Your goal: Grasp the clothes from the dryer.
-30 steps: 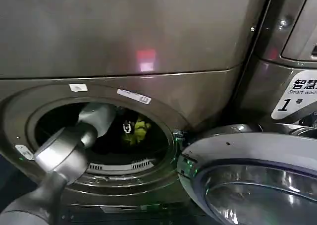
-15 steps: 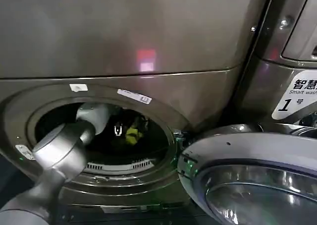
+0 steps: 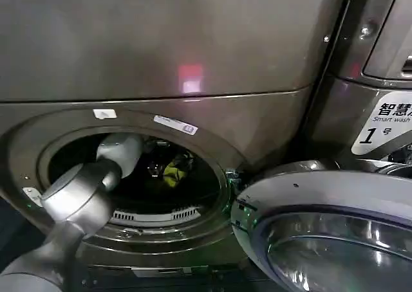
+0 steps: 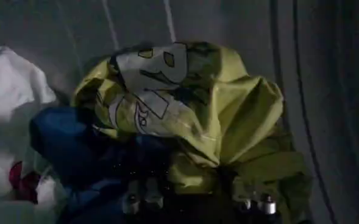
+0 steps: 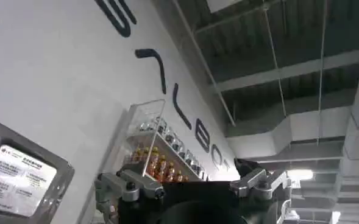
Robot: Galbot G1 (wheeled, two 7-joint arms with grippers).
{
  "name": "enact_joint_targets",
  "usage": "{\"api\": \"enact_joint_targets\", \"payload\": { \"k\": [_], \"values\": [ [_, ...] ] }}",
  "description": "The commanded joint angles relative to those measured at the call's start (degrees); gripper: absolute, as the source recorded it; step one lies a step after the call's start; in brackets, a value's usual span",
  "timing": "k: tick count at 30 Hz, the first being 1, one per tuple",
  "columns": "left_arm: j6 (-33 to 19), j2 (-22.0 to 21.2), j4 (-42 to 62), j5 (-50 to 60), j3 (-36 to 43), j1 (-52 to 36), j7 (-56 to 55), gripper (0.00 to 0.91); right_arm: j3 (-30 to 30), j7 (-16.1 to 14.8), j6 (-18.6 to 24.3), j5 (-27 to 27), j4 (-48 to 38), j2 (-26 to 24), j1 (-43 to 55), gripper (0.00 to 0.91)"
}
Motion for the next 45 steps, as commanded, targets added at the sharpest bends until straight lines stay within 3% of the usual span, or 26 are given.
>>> {"api": "enact_joint_targets", "payload": {
  "k": [1,6,11,17,24,30,34,40,45],
  "values": [
    [-0.12,-0.02,0.05,-0.24,0.03,-0.10,0.14,0.000,0.00,0.01,0.02,-0.02,-0.04,-0.06,0.04,0.907],
    [0.84,-0.41,-0.02,-4.94,-1.78,0.37,-3.85,0.000,0.16,0.00,0.12,-0.02,-0.37,0.04,0.08,0.907],
    [2.99,-0.10,-3.74,-9.89,-8.53,2.22,-12.83,0.000,0.21,0.01,0.18,-0.03,-0.61,0.08,0.10,0.907],
    [3.65,0.06,-8.89,-15.52,-25.22,5.22,-28.18,0.000,-0.07,0.01,0.23,-0.01,-0.44,-0.07,0.17,0.907],
    [5.87,3.49,-26.87,-25.16,-33.82,15.96,-44.57,0.000,0.06,0.04,0.27,0.10,-0.78,-0.57,0.00,0.907],
    [4.19,5.17,-46.96,-37.92,-38.82,25.88,-58.97,0.000,-0.33,0.05,0.28,0.09,-0.34,-0.68,0.16,0.907],
    [1.91,3.68,-55.16,-38.14,-41.51,31.07,-68.71,0.000,-0.06,0.46,0.54,-0.37,-0.84,-0.62,-0.04,0.907],
    [-3.45,0.09,-64.86,-32.29,-48.05,39.71,-84.21,0.000,1.17,-0.09,1.60,-6.67,-2.70,-1.10,-0.68,0.907],
    [-6.67,-0.75,-72.32,-26.46,-50.77,48.61,-90.01,0.000,2.64,-0.63,2.43,-6.90,-3.81,-1.30,-1.33,0.907]
  ]
}}
